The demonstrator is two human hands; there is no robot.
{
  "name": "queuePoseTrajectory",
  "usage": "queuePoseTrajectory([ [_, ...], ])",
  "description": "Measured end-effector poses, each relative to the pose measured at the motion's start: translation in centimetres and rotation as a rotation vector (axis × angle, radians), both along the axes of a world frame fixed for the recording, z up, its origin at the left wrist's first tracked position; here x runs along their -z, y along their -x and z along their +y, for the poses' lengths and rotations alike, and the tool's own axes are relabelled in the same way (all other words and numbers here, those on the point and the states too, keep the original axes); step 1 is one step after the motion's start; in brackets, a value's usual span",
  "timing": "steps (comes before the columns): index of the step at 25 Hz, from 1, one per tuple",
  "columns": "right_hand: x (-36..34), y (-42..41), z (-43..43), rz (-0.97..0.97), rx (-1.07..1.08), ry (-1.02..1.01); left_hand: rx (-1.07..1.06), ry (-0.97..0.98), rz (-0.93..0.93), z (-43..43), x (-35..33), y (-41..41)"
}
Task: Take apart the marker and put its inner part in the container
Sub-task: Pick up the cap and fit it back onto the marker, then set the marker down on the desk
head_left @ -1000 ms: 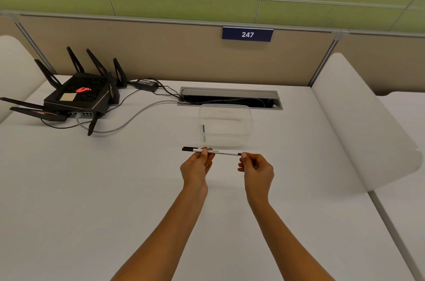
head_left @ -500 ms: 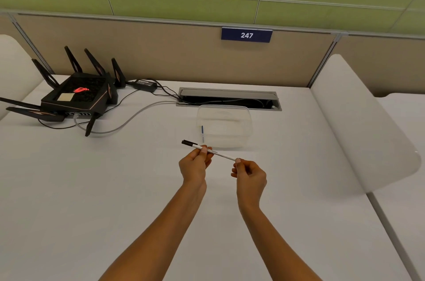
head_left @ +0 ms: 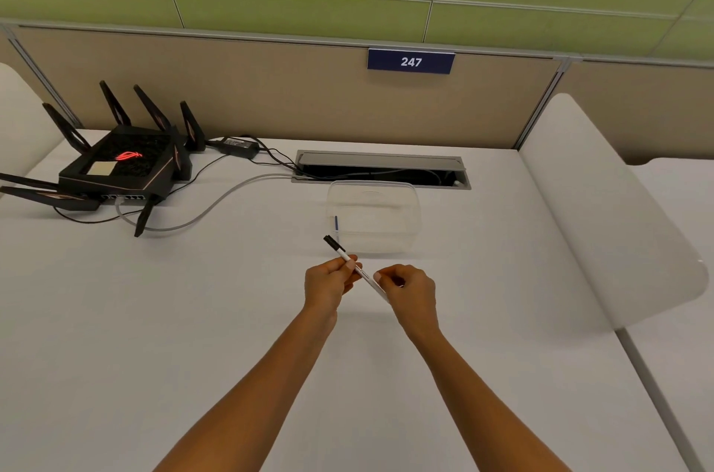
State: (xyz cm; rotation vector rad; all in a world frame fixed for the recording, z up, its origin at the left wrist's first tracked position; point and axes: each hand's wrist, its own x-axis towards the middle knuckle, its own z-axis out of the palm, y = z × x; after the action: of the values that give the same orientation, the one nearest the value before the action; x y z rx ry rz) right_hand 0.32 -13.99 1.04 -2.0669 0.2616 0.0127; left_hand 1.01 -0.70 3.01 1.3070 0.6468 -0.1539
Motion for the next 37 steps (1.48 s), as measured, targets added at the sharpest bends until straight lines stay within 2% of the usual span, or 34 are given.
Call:
queuePoseTrajectory([
  [12, 2.2, -2.0, 1.1, 0.090, -0.091, 0.063, 0.179, -0.282, 0.007, -0.4, 2.1, -1.2],
  [19, 3.8, -3.3, 1.2, 0.188, -0.068, 0.113, 0.192, -0.375, 0.093, -0.7, 3.3, -2.5],
  [30, 6.1, -4.3, 2.5, 0.322, 0.017, 0.155, 0.365, -0.658, 0.161, -0.5, 5.8, -4.2],
  [37, 6.6, -4.3, 2.8, 0.347, 0.018, 0.158, 0.439, -0.736, 0.176, -0.5, 6.3, -4.8],
])
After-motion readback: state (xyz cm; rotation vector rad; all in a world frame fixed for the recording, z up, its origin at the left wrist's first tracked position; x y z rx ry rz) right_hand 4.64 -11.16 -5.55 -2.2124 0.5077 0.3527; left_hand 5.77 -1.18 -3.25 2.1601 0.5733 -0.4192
